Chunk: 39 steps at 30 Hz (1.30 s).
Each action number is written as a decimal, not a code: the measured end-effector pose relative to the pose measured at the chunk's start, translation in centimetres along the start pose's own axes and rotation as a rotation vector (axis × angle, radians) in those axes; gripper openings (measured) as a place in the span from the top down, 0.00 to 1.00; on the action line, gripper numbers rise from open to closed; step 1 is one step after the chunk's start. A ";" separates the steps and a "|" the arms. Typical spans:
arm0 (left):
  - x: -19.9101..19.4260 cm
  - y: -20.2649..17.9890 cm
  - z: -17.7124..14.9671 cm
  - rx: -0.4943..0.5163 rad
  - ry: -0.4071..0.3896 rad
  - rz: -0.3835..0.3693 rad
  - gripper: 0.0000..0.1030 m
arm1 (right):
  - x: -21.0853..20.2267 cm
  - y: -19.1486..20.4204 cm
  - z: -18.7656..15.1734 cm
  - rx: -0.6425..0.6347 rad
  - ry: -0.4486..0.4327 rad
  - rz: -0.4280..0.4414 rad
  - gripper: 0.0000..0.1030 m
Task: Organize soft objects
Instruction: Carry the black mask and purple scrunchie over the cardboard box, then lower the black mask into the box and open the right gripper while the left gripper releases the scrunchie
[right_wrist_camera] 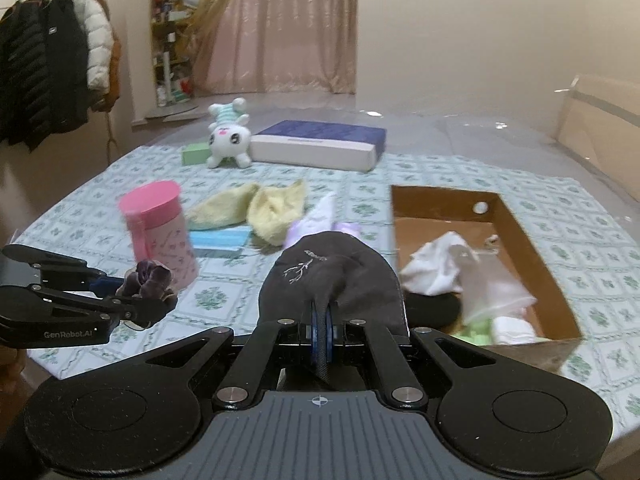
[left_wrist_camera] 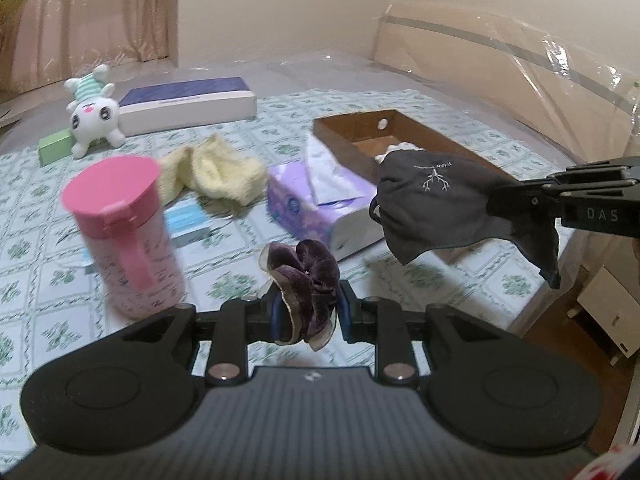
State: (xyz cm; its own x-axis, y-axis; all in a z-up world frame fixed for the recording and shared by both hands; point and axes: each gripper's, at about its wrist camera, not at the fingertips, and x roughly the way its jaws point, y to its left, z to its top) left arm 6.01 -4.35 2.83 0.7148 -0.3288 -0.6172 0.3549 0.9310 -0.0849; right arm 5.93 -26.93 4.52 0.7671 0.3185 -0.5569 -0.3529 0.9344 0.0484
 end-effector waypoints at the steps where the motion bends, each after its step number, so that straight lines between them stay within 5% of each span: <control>1: 0.2 -0.4 0.3 0.005 -0.001 -0.008 0.77 | -0.3 -0.6 0.0 0.011 -0.003 -0.009 0.96; 17: 6.9 -8.4 7.1 0.064 -0.031 -0.158 0.77 | -2.7 -11.2 3.1 0.165 -0.081 -0.160 0.96; 39: 20.1 -12.9 12.2 0.094 0.002 -0.210 0.75 | 8.6 -21.8 5.6 0.442 -0.048 -0.076 0.96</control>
State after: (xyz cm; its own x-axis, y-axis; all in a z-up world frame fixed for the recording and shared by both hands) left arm 23.14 -24.93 1.03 0.6183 -0.5136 -0.5949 0.5507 0.8231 -0.1383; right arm 23.25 -43.66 3.26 0.8095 0.2440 -0.5339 -0.0400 0.9303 0.3645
